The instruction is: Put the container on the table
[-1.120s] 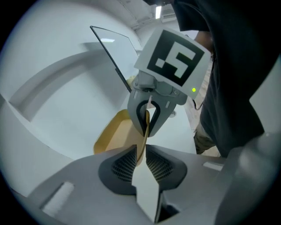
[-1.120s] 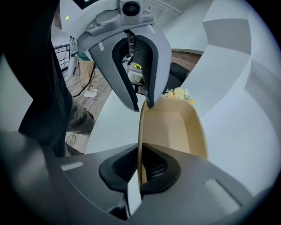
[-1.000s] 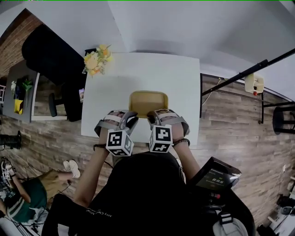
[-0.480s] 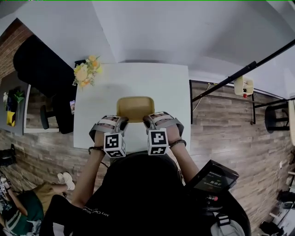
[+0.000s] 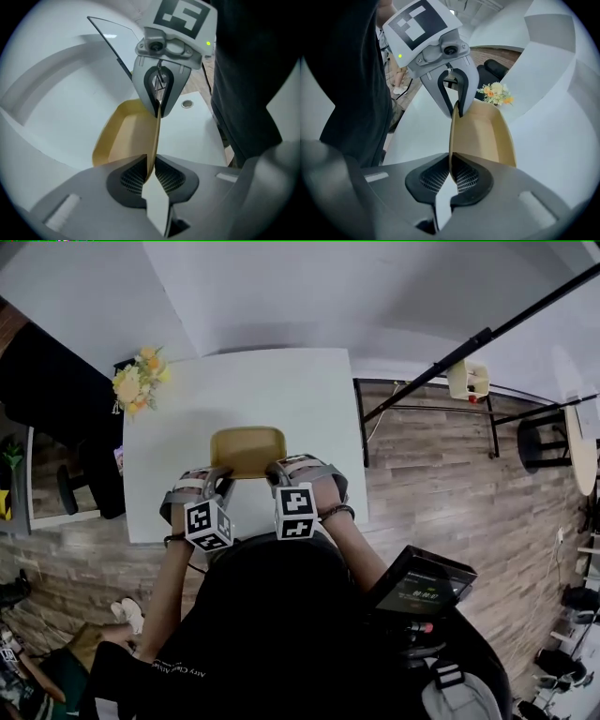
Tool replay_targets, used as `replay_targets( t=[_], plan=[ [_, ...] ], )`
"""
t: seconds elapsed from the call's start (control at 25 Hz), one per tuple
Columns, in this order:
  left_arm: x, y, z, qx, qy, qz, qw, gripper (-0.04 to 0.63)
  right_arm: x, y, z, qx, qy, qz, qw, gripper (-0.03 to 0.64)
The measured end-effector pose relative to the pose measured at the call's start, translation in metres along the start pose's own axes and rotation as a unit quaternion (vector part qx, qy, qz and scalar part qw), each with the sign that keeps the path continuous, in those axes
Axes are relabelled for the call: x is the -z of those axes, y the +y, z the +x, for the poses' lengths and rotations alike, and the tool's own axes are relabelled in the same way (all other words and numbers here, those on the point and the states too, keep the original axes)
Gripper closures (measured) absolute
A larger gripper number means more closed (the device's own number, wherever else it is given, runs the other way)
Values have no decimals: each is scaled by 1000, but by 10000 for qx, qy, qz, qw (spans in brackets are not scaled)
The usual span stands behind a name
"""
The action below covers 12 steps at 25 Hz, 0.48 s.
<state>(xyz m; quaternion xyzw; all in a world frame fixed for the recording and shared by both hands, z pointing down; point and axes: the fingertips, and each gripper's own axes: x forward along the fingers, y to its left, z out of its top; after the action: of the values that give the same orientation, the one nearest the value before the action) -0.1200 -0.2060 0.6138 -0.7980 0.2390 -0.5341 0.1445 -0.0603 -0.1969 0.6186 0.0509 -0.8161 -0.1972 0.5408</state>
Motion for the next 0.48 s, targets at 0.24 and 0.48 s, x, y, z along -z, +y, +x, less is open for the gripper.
replay_targets(
  t=[0.24, 0.48],
  plan=[
    [-2, -8, 6, 131, -179, -919, 9955, 537, 5, 3, -3, 94, -49, 209, 9997, 583],
    [11, 1, 14, 246, -350, -2253, 9734, 524, -4, -14, 6, 380, -179, 250, 9988, 568]
  ],
)
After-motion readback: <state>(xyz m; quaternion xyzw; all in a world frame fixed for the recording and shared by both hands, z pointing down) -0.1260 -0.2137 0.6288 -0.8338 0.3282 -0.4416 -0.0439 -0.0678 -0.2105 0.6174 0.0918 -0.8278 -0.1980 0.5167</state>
